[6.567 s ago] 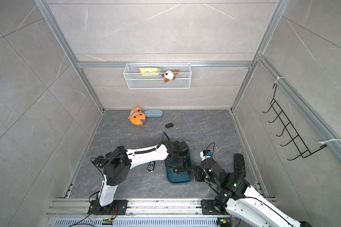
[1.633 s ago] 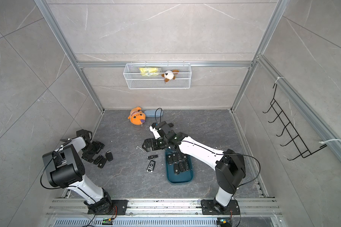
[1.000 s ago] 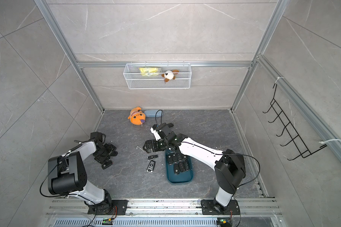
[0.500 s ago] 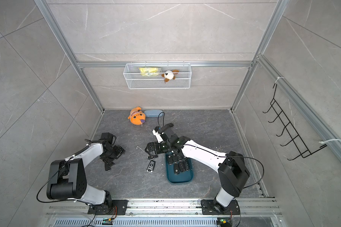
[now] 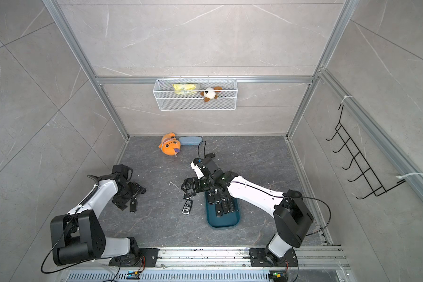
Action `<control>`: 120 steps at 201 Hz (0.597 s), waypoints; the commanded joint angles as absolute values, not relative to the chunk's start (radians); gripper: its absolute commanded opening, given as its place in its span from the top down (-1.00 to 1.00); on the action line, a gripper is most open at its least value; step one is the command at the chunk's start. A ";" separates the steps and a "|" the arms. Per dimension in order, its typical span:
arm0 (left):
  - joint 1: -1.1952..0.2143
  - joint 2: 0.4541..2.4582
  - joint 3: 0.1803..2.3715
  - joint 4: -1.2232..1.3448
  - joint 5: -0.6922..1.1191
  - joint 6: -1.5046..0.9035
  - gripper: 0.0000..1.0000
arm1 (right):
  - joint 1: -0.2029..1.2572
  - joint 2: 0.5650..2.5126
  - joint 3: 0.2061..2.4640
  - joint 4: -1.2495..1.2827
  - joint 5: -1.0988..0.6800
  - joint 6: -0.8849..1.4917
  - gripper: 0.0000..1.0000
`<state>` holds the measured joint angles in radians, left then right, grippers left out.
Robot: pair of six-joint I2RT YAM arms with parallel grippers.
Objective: Place the car key into the storage box
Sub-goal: Adjust the car key at the center of the board, then pick up the car key from the center of the board.
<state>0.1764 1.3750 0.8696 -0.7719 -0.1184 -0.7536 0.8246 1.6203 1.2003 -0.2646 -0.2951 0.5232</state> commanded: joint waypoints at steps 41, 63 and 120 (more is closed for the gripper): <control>0.224 1.450 0.833 -0.719 -0.085 -0.663 -0.71 | 0.827 1.573 1.178 -0.261 -0.263 0.517 -0.99; 0.224 1.477 0.816 -0.699 -0.084 -0.658 -0.71 | 0.827 1.574 1.176 -0.259 -0.261 0.519 -0.98; 0.222 1.534 0.814 -0.660 -0.033 -0.655 -0.51 | 0.825 1.575 1.175 -0.260 -0.261 0.520 -0.99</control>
